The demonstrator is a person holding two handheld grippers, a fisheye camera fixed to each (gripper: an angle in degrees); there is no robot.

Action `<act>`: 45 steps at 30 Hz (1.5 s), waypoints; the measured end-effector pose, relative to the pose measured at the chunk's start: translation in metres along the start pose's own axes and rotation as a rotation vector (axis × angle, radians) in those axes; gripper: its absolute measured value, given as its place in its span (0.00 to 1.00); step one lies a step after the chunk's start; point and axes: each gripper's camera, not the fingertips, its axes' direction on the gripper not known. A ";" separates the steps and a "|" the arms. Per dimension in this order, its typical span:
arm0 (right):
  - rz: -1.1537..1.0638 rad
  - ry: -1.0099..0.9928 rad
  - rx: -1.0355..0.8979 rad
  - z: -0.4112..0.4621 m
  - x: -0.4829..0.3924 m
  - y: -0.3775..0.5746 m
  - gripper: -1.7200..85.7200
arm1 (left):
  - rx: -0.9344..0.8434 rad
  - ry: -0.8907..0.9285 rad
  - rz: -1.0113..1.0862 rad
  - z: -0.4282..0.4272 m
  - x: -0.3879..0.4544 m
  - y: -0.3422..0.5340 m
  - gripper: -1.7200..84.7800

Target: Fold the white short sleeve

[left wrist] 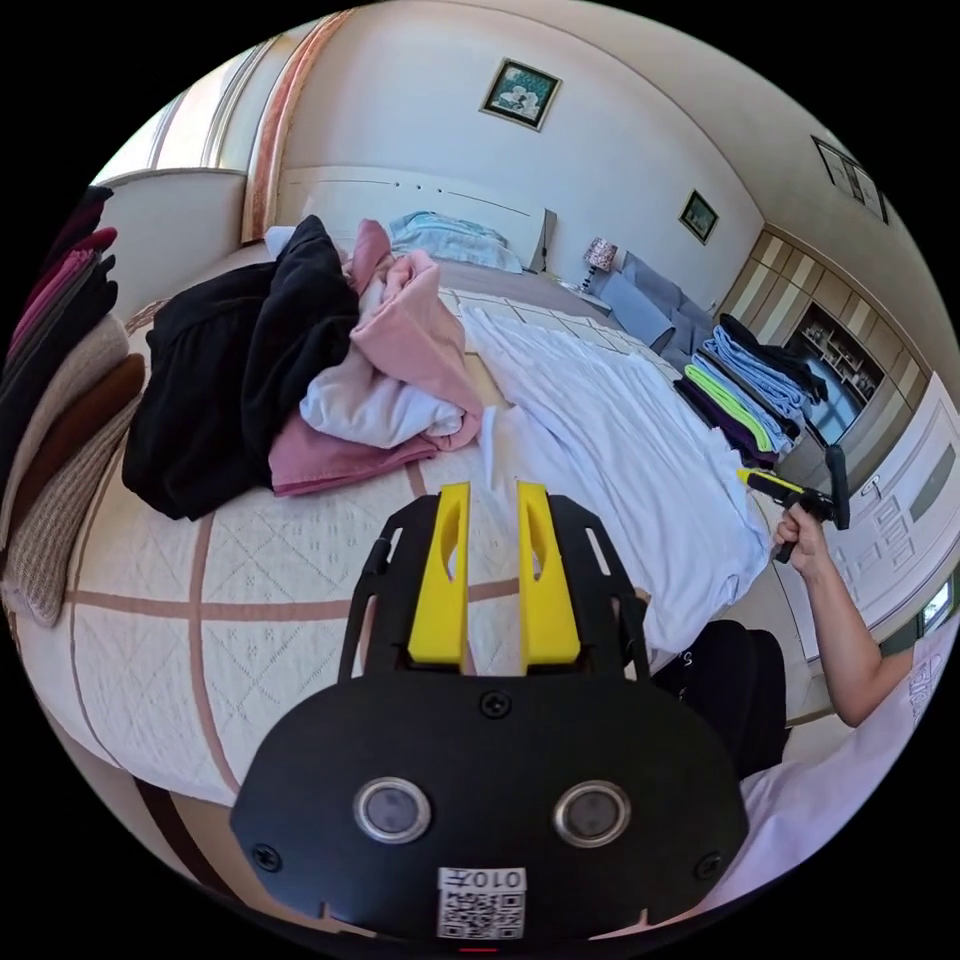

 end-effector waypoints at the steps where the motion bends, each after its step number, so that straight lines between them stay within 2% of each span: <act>1: -0.007 0.017 -0.039 0.012 -0.003 0.001 0.06 | -0.004 0.007 0.013 -0.001 0.002 -0.003 0.12; 3: -0.008 -0.080 -0.113 0.028 0.001 0.009 0.07 | -0.014 0.013 0.035 -0.003 0.004 -0.009 0.12; 8: 0.028 -0.233 0.014 -0.011 0.024 0.045 0.07 | -0.086 0.025 -0.019 -0.002 -0.016 -0.007 0.14; 11: 0.187 -0.159 0.083 -0.020 0.047 0.073 0.07 | -0.047 0.033 -0.074 -0.004 -0.028 0.000 0.15; 13: 0.210 -0.095 0.035 -0.007 0.053 0.083 0.06 | -0.028 0.029 -0.094 -0.004 -0.030 -0.001 0.16; 15: 0.147 -0.092 -0.122 0.023 0.048 0.089 0.06 | -0.026 0.028 -0.085 -0.001 -0.028 -0.006 0.16; 17: 0.160 -0.063 -0.066 0.015 0.044 0.096 0.06 | -0.050 0.040 -0.080 0.007 -0.026 -0.012 0.16; 19: 0.157 -0.061 -0.102 0.013 0.042 0.102 0.05 | -0.042 0.029 -0.092 0.008 -0.025 -0.013 0.15; 24: 0.180 -0.071 0.009 -0.024 0.026 0.133 0.05 | 0.031 -0.045 -0.124 0.000 -0.031 -0.012 0.14; 28: 0.178 -0.048 0.032 -0.037 0.021 0.142 0.05 | -0.042 0.046 -0.091 0.025 -0.031 -0.028 0.09; 30: 0.195 -0.070 0.044 -0.040 0.026 0.144 0.05 | -0.060 0.028 -0.065 0.031 -0.024 -0.033 0.06; 33: 0.212 -0.100 0.038 -0.038 0.032 0.145 0.05 | 0.042 0.034 -0.082 0.013 -0.021 -0.031 0.03; 36: 0.225 -0.124 0.046 -0.035 0.033 0.149 0.05 | 0.176 0.059 -0.203 -0.022 -0.039 -0.008 0.02; 38: 0.230 -0.142 0.049 -0.031 0.032 0.152 0.05 | 0.240 0.171 -0.385 -0.032 -0.070 0.027 0.02; 41: 0.224 -0.156 0.024 -0.023 0.031 0.154 0.05 | 0.264 0.282 -0.505 -0.025 -0.081 0.062 0.02; 45: 0.208 -0.140 0.016 -0.028 0.030 0.152 0.05 | 0.289 0.238 -0.401 -0.025 -0.049 0.047 0.02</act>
